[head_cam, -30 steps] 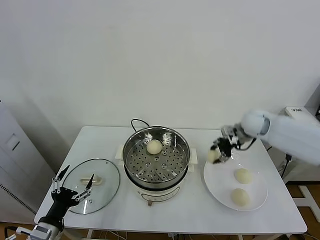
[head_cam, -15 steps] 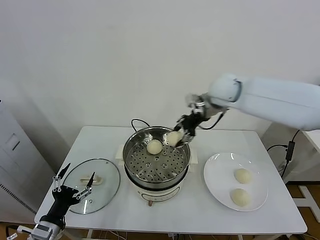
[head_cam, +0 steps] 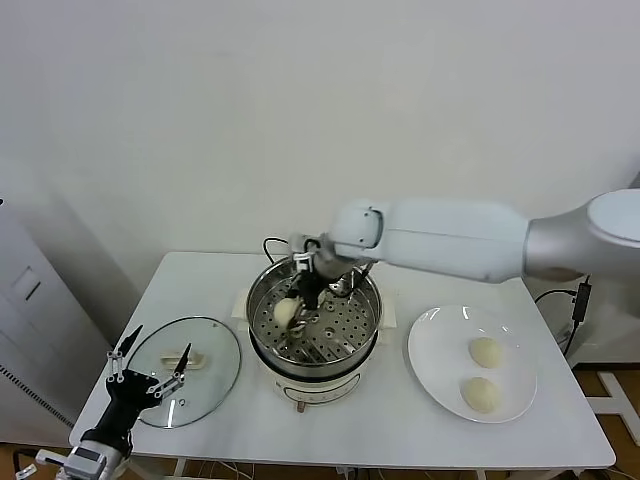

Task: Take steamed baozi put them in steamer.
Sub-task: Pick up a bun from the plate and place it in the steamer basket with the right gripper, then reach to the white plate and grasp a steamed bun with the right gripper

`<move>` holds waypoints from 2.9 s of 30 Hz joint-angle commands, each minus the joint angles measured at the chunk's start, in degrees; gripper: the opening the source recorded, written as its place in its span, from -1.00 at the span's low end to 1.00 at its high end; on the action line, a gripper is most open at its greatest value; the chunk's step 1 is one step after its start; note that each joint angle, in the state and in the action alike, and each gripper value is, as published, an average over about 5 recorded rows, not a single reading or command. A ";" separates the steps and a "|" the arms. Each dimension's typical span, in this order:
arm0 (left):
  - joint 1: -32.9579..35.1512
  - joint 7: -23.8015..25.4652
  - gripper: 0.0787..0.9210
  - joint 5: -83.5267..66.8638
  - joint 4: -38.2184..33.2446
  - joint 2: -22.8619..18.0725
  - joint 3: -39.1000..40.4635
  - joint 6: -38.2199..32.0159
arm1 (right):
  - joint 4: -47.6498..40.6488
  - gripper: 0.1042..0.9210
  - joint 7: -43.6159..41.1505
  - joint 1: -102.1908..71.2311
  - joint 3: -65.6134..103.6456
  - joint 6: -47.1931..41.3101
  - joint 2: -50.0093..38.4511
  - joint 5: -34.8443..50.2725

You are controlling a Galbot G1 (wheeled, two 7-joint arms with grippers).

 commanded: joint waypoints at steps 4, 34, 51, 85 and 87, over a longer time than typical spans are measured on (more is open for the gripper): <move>0.22 0.01 0.77 0.09 0.00 -0.06 0.26 -0.05 | -3.12 0.17 6.44 -4.45 1.23 -2.52 4.94 0.41; -0.33 -0.29 0.77 0.73 -0.91 -0.03 1.86 0.67 | 4.85 0.76 -32.13 16.79 -6.43 13.83 -39.29 -32.08; -0.38 -0.94 0.77 2.53 -1.25 -0.70 2.73 1.50 | 6.23 0.76 -24.81 -11.17 4.15 22.52 -48.91 -46.27; 0.83 -1.01 0.77 2.36 -1.18 -1.03 1.53 0.79 | 2.98 0.45 -16.86 -21.78 9.88 21.31 -42.92 -49.43; 0.82 -1.01 0.77 2.29 -1.22 -0.92 1.41 0.80 | 3.30 0.30 -17.16 -18.62 8.34 21.34 -43.08 -48.52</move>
